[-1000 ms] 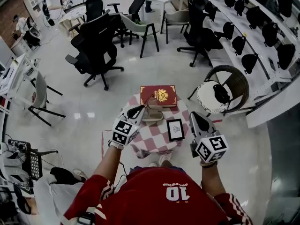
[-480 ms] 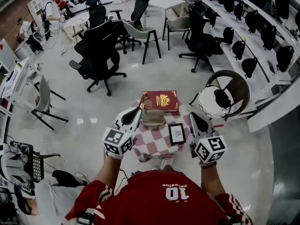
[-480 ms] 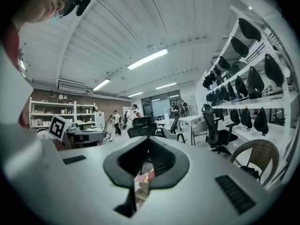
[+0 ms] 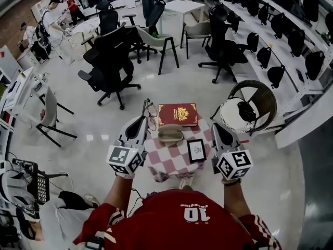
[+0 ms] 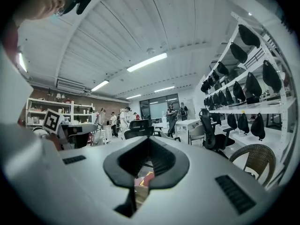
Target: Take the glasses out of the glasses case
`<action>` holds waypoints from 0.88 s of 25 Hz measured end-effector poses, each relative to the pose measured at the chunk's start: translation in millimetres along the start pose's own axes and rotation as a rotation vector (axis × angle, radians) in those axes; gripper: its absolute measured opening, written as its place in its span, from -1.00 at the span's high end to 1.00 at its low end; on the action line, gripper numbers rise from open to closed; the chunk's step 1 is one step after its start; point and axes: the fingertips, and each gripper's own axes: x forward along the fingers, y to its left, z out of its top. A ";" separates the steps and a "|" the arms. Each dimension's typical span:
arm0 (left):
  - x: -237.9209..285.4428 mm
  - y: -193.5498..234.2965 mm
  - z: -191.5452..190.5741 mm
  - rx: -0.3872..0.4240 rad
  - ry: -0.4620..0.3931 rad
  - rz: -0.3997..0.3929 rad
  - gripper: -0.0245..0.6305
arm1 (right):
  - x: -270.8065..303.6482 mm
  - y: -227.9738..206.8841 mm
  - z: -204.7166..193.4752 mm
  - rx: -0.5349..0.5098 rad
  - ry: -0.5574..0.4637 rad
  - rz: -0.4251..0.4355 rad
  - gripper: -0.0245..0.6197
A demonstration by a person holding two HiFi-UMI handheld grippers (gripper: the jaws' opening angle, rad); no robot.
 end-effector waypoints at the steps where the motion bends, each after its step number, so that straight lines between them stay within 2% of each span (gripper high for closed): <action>1: -1.4 2.5 0.9 -0.002 -0.005 0.008 0.86 | -0.3 -0.3 0.6 -0.001 0.000 -0.003 0.87; 22: -3.7 2.6 -2.6 0.042 0.009 0.049 0.86 | -1.8 -2.2 -9.7 -0.031 0.033 -0.027 0.88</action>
